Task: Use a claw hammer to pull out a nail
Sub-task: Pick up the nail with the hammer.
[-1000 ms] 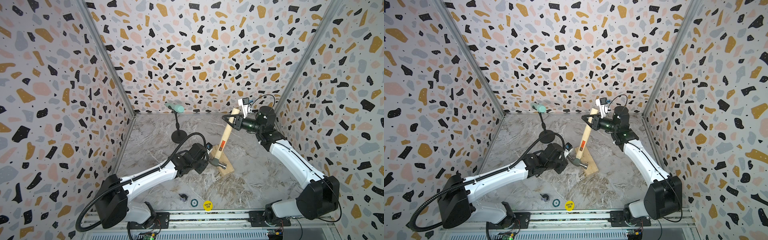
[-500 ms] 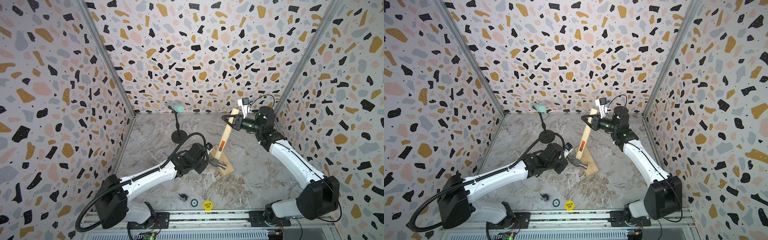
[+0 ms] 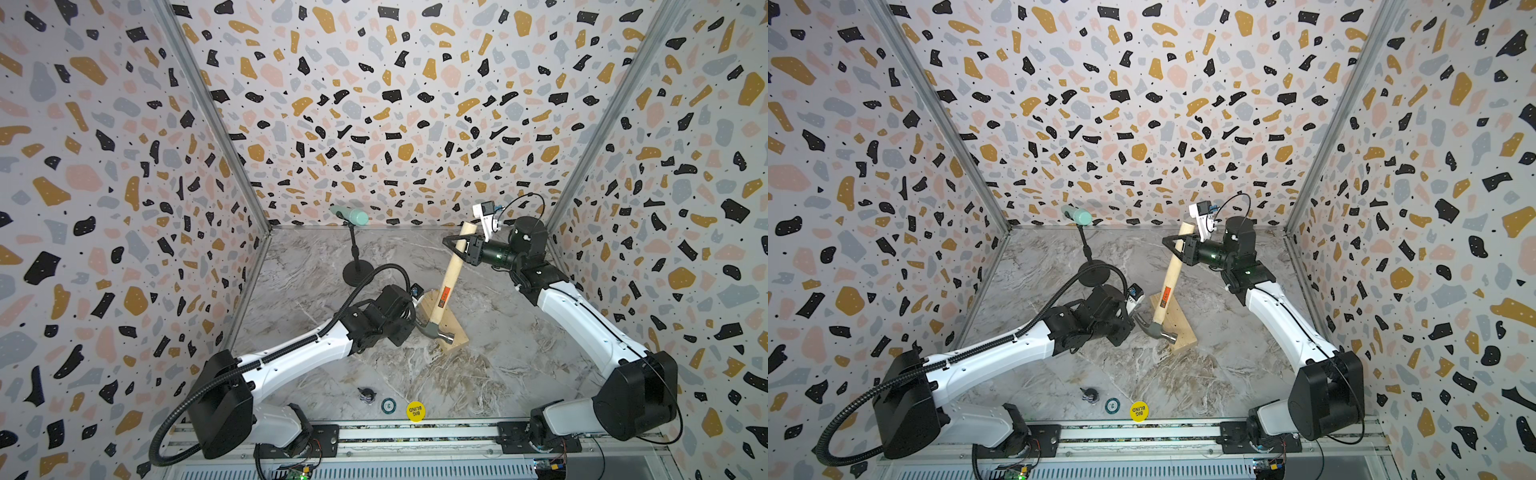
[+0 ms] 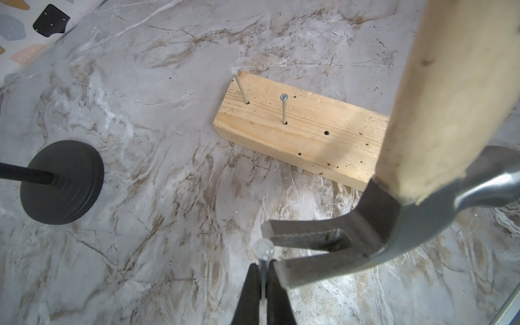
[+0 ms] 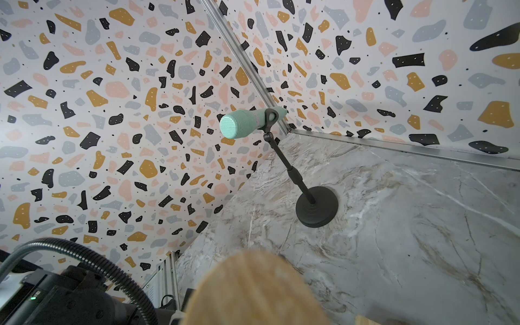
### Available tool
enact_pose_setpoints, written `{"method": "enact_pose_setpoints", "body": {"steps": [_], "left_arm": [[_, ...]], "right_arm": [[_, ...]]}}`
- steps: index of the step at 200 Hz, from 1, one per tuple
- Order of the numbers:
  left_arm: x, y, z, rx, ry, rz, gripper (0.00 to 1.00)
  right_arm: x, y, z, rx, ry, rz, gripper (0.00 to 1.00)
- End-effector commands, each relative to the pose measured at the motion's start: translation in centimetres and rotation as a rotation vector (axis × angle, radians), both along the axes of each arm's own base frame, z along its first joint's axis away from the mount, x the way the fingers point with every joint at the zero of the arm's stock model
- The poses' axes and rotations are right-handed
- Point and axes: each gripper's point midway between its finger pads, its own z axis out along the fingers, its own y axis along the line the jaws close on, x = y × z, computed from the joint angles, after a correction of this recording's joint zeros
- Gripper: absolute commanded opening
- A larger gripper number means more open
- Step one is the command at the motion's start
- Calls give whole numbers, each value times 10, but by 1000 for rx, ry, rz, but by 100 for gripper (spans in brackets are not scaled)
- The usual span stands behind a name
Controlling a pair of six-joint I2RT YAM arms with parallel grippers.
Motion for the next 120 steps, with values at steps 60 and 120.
{"method": "enact_pose_setpoints", "body": {"steps": [60, 120], "left_arm": [[16, 10, 17, -41, -35, 79, 0], [25, 10, 21, -104, -6, 172, 0]], "right_arm": [[-28, -15, 51, 40, -111, -31, 0], [-32, -20, 56, 26, -129, -64, 0]]}}
